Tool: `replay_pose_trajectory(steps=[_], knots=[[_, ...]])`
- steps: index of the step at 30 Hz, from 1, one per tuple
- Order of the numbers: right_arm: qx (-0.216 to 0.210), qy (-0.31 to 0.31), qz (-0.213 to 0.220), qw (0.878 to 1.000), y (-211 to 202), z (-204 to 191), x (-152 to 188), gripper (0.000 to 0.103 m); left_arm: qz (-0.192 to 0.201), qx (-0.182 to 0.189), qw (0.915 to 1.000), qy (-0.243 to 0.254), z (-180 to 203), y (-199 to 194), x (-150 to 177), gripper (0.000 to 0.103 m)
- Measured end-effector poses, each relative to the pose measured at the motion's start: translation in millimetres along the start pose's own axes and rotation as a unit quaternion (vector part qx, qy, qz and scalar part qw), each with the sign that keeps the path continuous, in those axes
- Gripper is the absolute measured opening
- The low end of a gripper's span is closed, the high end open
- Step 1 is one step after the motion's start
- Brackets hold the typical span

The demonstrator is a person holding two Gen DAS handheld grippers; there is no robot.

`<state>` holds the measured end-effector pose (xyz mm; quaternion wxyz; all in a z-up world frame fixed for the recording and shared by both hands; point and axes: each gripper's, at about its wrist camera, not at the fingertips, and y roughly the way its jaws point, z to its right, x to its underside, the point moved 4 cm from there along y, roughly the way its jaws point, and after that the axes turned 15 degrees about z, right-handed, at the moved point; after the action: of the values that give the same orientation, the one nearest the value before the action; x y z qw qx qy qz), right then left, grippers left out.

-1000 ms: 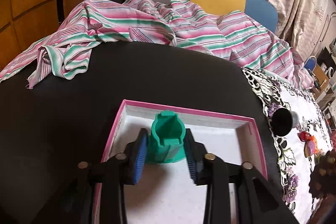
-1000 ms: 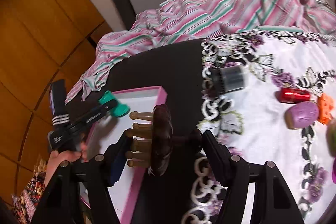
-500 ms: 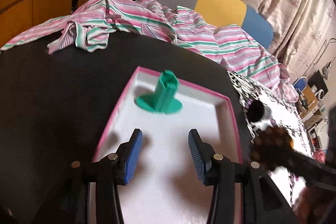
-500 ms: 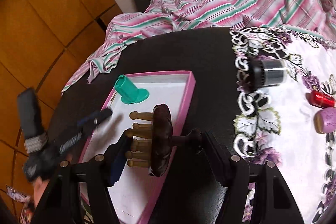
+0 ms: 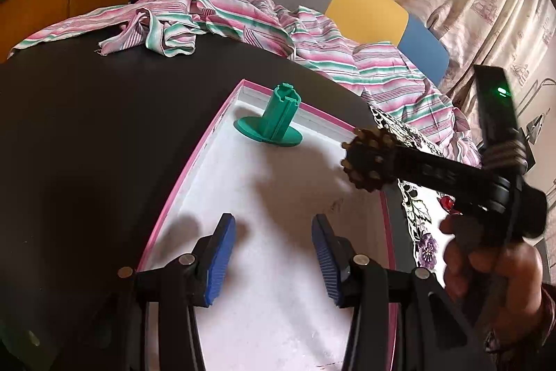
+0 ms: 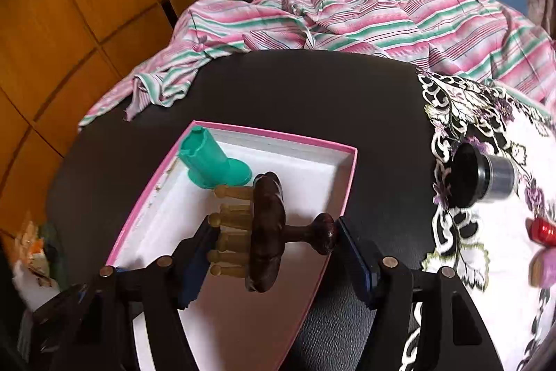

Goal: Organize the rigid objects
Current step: 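Lower the brown comb into the tray beside the holder and open the right gripper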

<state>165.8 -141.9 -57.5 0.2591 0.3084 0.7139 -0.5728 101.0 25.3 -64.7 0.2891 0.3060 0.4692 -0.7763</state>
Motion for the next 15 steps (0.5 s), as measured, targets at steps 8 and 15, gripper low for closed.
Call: replay_pose_trajectory(steps=[8, 15], knots=[[0.02, -0.02, -0.011, 1.0, 28, -6, -8, 0.068, 0.006, 0.003, 0.9999, -0.016, -6, -10, 5, 0.046], [0.038, -0.038, 0.0, 0.999, 45, -6, -20, 0.069, 0.001, -0.002, 0.9999, -0.015, -8, -16, 12, 0.046]])
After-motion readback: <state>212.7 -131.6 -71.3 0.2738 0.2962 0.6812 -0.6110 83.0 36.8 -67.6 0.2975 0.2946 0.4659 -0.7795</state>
